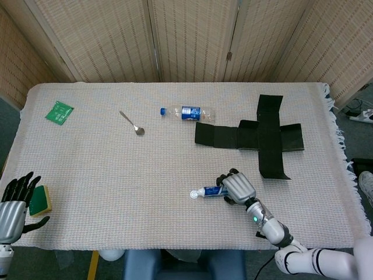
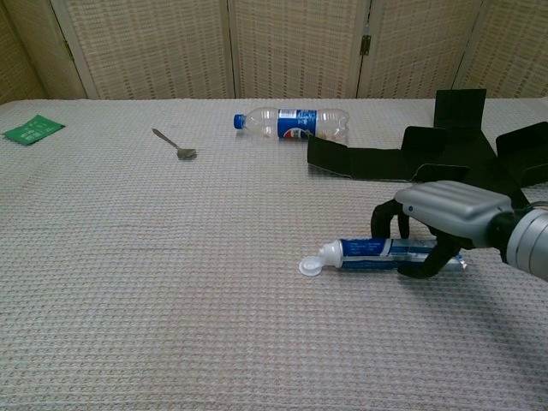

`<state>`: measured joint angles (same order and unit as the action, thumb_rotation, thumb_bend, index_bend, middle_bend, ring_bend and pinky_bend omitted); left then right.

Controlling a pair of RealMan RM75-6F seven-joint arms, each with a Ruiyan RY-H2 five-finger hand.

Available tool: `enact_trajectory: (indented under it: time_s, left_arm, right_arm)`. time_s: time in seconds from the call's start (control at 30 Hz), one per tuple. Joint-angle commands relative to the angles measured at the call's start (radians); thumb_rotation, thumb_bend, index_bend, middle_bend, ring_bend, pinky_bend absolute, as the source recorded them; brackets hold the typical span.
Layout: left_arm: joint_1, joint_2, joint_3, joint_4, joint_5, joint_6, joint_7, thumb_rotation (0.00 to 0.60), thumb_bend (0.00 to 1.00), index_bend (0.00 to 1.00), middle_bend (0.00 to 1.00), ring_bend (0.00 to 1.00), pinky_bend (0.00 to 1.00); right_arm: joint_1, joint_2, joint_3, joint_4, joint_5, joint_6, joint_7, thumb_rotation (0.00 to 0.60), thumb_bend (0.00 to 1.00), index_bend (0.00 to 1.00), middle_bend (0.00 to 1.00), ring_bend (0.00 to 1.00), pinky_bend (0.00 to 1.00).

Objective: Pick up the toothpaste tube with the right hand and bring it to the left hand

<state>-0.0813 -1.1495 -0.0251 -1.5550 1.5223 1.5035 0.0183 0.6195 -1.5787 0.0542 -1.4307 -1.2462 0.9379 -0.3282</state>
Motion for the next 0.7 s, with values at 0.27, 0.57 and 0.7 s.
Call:
enact_trajectory:
  time_s: [0.27, 0.57, 0.7]
  left_arm:
    - [-0.004, 0.0, -0.002, 0.0, 0.005, -0.001, -0.002, 0.6, 0.17, 0.07, 0.0, 0.01, 0.0]
    - [-0.056, 0.002, -0.021, -0.027, 0.057, -0.019, -0.009, 0.6, 0.17, 0.07, 0.01, 0.03, 0.0]
    - [-0.104, 0.004, -0.038, -0.046, 0.089, -0.048, -0.036, 0.6, 0.17, 0.07, 0.02, 0.04, 0.0]
  right_arm:
    - [0.016, -0.021, 0.013, 0.021, -0.014, -0.017, 0.025, 0.6, 0.41, 0.54, 0.49, 0.5, 0.27]
    - [0.042, -0.003, 0.043, -0.01, -0.067, -0.023, 0.123, 0.6, 0.63, 0.69, 0.6, 0.63, 0.43]
    - [0.06, 0.002, 0.077, -0.032, -0.103, -0.017, 0.235, 0.6, 0.67, 0.71, 0.62, 0.65, 0.46]
